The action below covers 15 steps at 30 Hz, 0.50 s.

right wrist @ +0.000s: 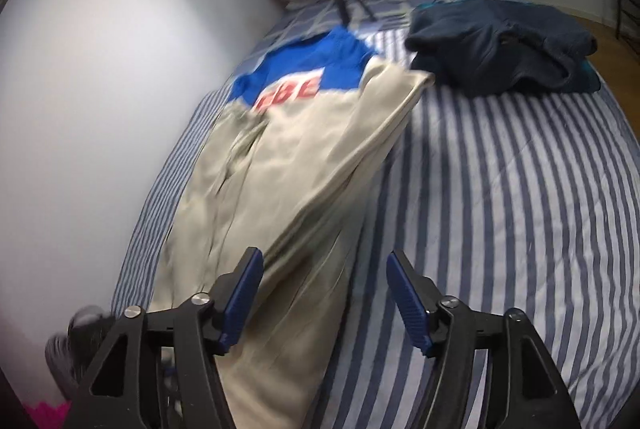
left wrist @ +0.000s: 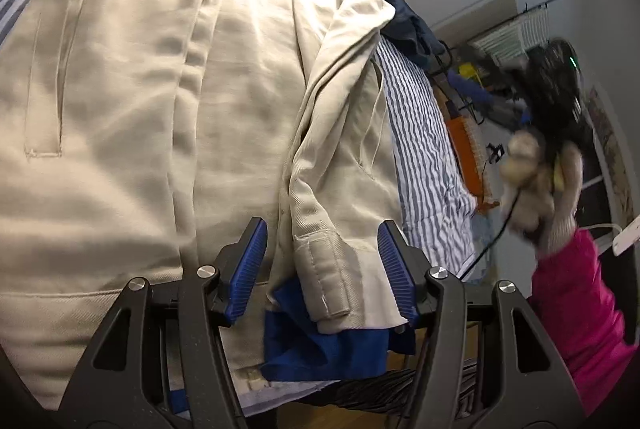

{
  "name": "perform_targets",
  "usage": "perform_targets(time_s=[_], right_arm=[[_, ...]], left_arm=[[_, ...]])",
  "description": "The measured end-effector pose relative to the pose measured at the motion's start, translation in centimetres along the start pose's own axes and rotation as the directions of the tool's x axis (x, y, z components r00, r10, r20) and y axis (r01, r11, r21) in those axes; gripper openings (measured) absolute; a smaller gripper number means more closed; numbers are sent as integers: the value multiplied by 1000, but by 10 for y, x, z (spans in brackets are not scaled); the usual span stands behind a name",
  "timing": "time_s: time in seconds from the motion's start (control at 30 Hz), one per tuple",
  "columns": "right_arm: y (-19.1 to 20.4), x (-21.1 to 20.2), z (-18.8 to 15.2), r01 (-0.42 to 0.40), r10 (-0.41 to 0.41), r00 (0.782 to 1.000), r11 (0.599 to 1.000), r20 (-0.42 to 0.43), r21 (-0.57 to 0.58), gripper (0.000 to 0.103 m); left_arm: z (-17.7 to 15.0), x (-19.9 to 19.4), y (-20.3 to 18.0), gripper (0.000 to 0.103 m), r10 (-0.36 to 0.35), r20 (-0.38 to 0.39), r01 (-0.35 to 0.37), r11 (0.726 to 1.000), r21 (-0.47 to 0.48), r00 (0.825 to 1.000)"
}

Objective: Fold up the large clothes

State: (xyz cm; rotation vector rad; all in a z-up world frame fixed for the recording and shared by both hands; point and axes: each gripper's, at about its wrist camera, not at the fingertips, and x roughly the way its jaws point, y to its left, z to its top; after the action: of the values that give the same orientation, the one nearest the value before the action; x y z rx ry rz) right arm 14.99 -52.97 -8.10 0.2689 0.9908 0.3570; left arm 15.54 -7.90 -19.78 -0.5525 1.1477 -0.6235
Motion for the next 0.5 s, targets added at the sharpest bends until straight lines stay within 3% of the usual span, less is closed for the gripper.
perform_targets(time_s=[0.23,0.4,0.5], right_arm=[[-32,32,40,27,-28,999,998,25,55,69],[-60,59,65,11,-18,999,990,44,143,69],[-76,74,79,-14,2,998,980,63,199,69]], left_arm=[[-1,7,-5,56,18,-26,-16,998,60,999],[-1,13,-6,36,32,-50,-27,995,92,998],[1,15,-4,32,32,-62,-26,996,90,998]])
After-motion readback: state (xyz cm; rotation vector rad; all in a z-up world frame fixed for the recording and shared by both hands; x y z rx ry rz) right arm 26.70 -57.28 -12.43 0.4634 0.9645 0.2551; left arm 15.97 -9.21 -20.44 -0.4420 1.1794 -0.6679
